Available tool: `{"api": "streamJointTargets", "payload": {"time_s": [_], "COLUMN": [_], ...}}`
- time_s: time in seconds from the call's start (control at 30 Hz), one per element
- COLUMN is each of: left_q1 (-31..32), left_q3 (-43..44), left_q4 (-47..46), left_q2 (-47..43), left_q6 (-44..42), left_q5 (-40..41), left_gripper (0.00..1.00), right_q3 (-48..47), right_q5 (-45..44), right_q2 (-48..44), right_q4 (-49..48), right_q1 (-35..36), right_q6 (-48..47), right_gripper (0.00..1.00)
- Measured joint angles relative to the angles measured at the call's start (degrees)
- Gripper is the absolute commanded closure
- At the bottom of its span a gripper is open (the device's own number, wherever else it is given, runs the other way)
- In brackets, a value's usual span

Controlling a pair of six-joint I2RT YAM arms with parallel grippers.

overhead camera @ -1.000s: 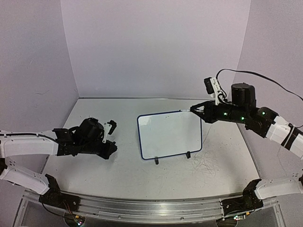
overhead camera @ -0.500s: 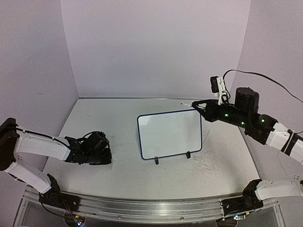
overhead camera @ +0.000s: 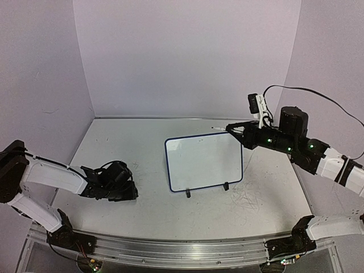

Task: Write a sentence on the whiteboard
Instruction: Place the pen cap at the center of the board, then pass from the right arm to the left

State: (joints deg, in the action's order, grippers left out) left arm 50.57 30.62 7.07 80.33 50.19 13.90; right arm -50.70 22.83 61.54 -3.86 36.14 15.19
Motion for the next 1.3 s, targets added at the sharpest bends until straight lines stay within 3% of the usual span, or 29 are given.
{"api": "streamJointTargets", "payload": {"time_s": [0.17,0.3,0.43,0.63,0.9,1.1,1.3], "left_q1": [0.0,0.0,0.0,0.0,1.0,3.5,3.5], "left_q3": [-0.1,3.7,10.2,20.0,22.7,23.8,23.8], "left_q4": [1.1,1.2,-3.8,-11.8,-13.7,-14.9,-16.8], "left_q2": [-8.5,-16.1,-19.1,-11.8,-1.0,2.3,2.3], "left_q6": [-1.4,-7.2,-16.0,-25.5,-30.4,-31.6,-31.7], "left_q5": [-0.9,-5.4,-15.5,-34.0,-52.4,-59.6,-60.6], "left_gripper": [0.31,0.24,0.24,0.26,0.37,0.5,0.49], "right_q3": [0.2,0.2,-0.8,-2.9,-4.8,-5.3,-6.1], "right_q5": [2.7,6.9,12.4,21.0,28.1,29.5,31.1], "right_q2": [0.4,3.9,10.0,16.1,16.2,17.0,18.4], "right_q4": [-0.2,-2.0,-2.6,-2.6,-4.0,-4.3,-4.3], "right_q1": [0.1,1.2,3.7,7.4,8.0,8.2,8.5], "right_q6": [-0.4,-1.6,-3.3,-4.0,-3.9,-3.8,-3.8], "right_gripper": [1.0,1.0,1.0,1.0,1.0,1.0,1.0]}}
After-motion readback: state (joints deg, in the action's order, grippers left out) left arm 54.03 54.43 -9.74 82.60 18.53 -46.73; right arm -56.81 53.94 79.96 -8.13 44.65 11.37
